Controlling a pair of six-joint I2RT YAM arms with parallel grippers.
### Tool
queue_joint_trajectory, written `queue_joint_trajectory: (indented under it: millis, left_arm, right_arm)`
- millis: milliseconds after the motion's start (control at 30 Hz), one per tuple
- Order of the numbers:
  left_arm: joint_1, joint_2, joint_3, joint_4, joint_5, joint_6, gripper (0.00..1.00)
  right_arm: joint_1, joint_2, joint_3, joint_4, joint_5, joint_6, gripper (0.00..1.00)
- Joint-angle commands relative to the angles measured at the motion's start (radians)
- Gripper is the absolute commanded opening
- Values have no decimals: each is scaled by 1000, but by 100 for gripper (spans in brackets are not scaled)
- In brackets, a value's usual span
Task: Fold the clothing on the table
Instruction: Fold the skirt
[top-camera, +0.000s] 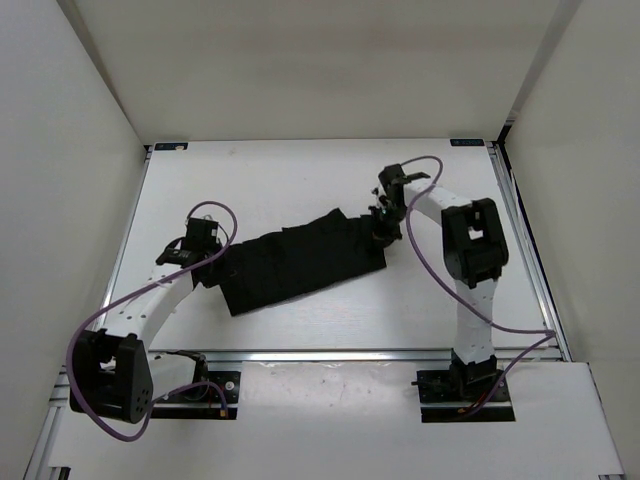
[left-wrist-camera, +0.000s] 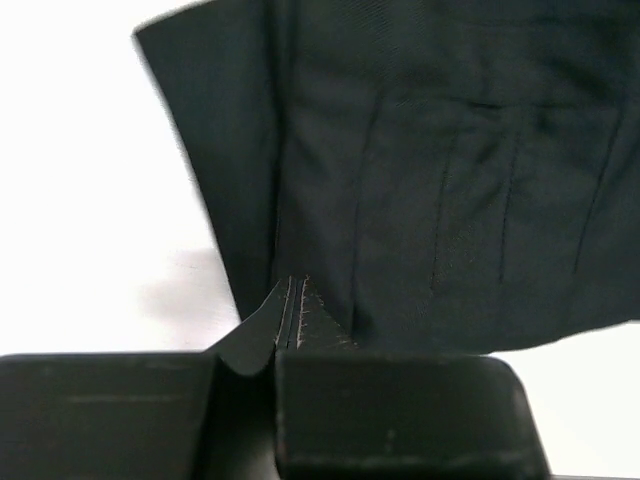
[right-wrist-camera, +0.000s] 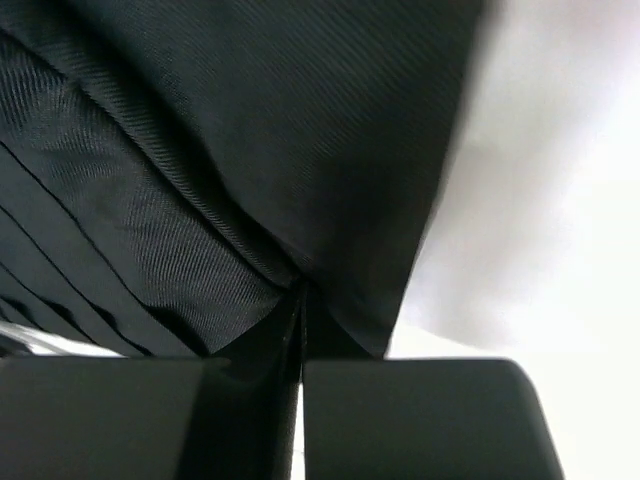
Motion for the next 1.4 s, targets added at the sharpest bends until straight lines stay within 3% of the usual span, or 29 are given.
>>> queue_joint_trajectory:
  millis: [0, 133, 200, 267, 333, 400, 500, 667, 767, 867, 1167, 1367]
  left_arm:
    - [-5, -15, -11, 39, 23, 9, 0]
    - [-14, 14, -3, 48, 8, 20, 0]
    - [-18, 33, 17, 64, -11, 32, 0]
    - [-25, 77, 38, 71, -32, 43, 0]
    - [-19, 120, 84, 79, -34, 57, 0]
    - [-12, 187, 127, 87, -23, 63, 0]
    - [-6, 263, 190, 100, -11, 72, 0]
    - [20, 321, 239, 111, -14, 89, 0]
    - [60, 329, 236, 102, -23, 107, 0]
    - [107, 329, 226, 102, -20, 117, 0]
    - [126, 349, 203, 100, -17, 123, 0]
    - [87, 363, 200, 100, -12, 117, 0]
  right_arm:
    - [6, -124, -243, -60, 118, 24, 0]
    - [12, -311, -438, 0, 94, 73, 0]
    - [-3, -378, -449, 53, 62, 76, 5]
    - [-25, -480, -438, 93, 34, 69, 27]
    - [-61, -536, -432, 110, -21, 70, 35]
    - [-103, -565, -422, 94, -58, 79, 54]
    - [-170, -632, -469, 78, -61, 78, 62]
    - [-259, -712, -717, 199, -145, 113, 70]
    - [-308, -748, -857, 377, -301, 170, 76]
    - [-324, -754, -950, 510, -358, 217, 77]
    - [-267, -654, -971, 721, -377, 268, 76]
    - [-206, -524, -845, 653, -274, 169, 75]
